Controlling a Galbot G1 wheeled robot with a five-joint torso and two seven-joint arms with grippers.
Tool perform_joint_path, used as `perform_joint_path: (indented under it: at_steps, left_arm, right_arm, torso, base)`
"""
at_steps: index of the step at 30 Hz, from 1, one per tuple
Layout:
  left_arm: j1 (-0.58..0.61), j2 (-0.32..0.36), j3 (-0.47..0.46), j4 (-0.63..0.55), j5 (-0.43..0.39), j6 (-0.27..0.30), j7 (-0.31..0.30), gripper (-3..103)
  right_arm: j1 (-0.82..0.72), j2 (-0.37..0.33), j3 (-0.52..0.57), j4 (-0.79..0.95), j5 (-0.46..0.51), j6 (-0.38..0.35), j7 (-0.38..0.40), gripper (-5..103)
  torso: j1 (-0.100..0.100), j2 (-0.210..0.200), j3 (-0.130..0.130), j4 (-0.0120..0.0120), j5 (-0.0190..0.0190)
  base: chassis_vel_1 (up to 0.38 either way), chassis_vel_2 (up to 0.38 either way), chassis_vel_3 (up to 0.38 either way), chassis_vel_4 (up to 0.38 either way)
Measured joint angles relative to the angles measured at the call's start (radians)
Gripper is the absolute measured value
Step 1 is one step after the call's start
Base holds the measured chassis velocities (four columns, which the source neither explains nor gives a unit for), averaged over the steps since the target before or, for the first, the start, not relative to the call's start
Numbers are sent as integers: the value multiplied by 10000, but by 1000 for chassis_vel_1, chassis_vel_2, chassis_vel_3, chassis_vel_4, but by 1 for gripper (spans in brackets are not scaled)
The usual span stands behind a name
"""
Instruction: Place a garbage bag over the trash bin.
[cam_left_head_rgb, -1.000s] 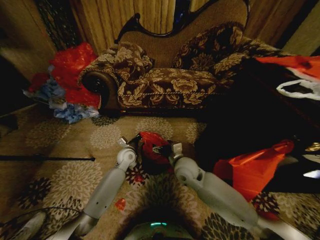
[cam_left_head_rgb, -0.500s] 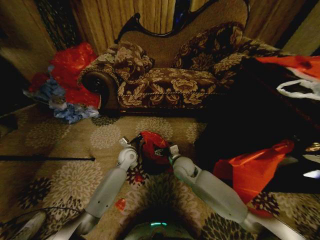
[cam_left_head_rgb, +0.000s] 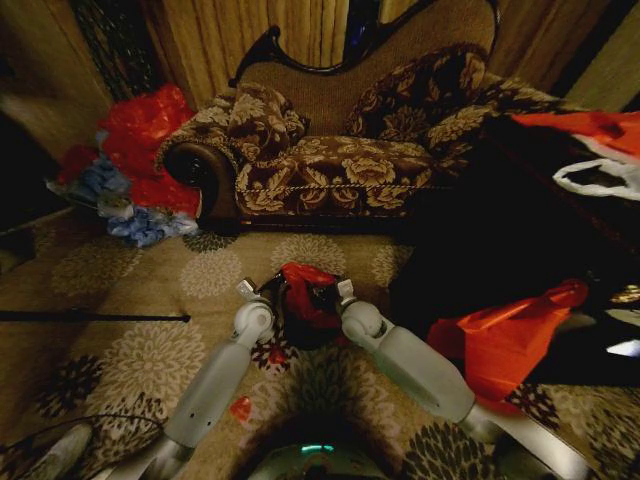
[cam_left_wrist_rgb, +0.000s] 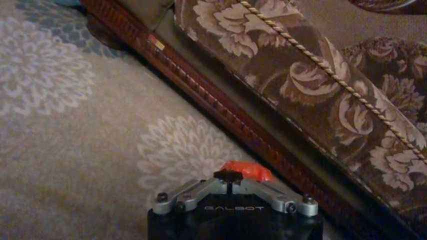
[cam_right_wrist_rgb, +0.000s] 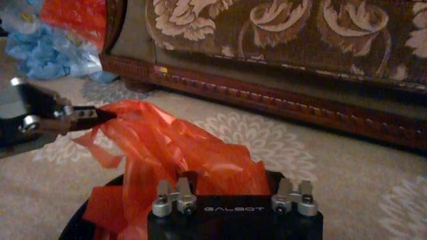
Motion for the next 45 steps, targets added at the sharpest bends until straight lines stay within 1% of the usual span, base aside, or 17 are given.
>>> perform_joint_path:
  at_steps: [1, 3, 4, 6, 10, 14, 17, 19, 21, 22, 24, 25, 27, 29, 35, 41, 45]
  left_arm:
    - [43, 30, -24, -58, 6, 1, 1, 0]
    - [102, 72, -50, -143, 7, 2, 8, 0]
    - [176, 128, -68, -231, 7, 3, 34, 0]
    - [319, 215, -95, -378, 10, 8, 88, 0]
    - [492, 313, -128, -565, 29, 69, 147, 0]
    - [936, 637, -261, -1177, 186, 534, 452, 0]
    - [1607, 1067, -325, -1985, 704, 811, 577, 16]
    - [1874, 1222, -342, -2193, 1098, 946, 610, 22]
    - [2612, 1642, -380, -2533, 2780, 1395, 1148, 32]
    - [2612, 1642, -380, -2533, 2780, 1395, 1148, 32]
    - [2934, 1858, -220, -2569, 4351, 1506, 1824, 43]
    - [2934, 1858, -220, -2569, 4351, 1506, 1824, 43]
    - [2699, 1727, 84, -2446, 4583, 1585, 1846, 54]
    - [2513, 1637, 201, -2310, 4649, 1596, 1850, 54]
    - [1561, 1308, 676, -1332, 5014, 1512, 1975, 81]
    - [884, 1078, 1079, -265, 5364, 1253, 2252, 101]
    - [456, 742, 1369, 485, 5621, 964, 2494, 97]
  right_arm:
    - [47, 26, 42, -98, 20, 71, -29, 57]
    - [103, 58, 109, -169, 35, 116, -29, 57]
    - [189, 83, 166, -226, 76, 138, -23, 46]
    - [324, 97, 205, -342, 105, 176, -13, 35]
    - [451, 126, 257, -444, 145, 234, 40, 24]
    - [586, 142, 309, -558, 217, 243, 115, 14]
    - [645, 234, 368, -730, 383, 242, 205, 1]
    - [656, 268, 391, -757, 522, 233, 256, 1]
    - [668, 320, 444, -774, 866, 204, 350, 0]
    - [668, 320, 444, -774, 866, 204, 350, 0]
    - [646, 298, 447, -733, 926, 197, 341, 0]
    - [646, 298, 447, -733, 926, 197, 341, 0]
    - [604, 233, 427, -645, 929, 194, 325, 0]
    - [597, 204, 420, -606, 929, 193, 316, 0]
    - [581, 130, 411, -516, 928, 191, 244, 0]
    - [542, 110, 413, -463, 922, 195, 209, 0]
    - [539, 78, 391, -432, 922, 218, 198, 0]
  torso:
    - [0, 0, 0, 0, 1]
    - [0, 0, 0, -1, 0]
    - [0, 0, 0, -1, 1]
    - [0, 0, 0, 0, 0]
    - [0, 0, 0, 0, 0]
    - [0, 0, 0, 0, 0]
    - [-1, 0, 0, -1, 1]
    - [-1, 0, 0, -2, 0]
    - [-2, 0, 0, 4, 2]
    - [-2, 0, 0, 4, 2]
    - [-2, 0, -1, 6, 2]
    - [-2, 0, -1, 6, 2]
    - [-2, 0, 0, -1, 0]
    - [-2, 0, 0, -2, 1]
    - [-1, 0, 0, 0, 1]
    - [-1, 0, 1, -1, 1]
    - [1, 0, 1, 0, 2]
  base:
    - [0, 0, 0, 0]
    - [0, 0, 0, 0]
    - [0, 0, 0, 0]
    - [0, 0, 0, 0]
    - [0, 0, 0, 0]
    - [0, 0, 0, 0]
    - [0, 0, 0, 0]
    - [0, 0, 0, 0]
    - [0, 0, 0, 0]
    - [0, 0, 0, 0]
    - [0, 0, 0, 0]
    - [0, 0, 0, 0]
    - [0, 0, 0, 0]
    - [0, 0, 0, 0]
    - [0, 0, 0, 0]
    - [0, 0, 0, 0]
    - [0, 0, 0, 0]
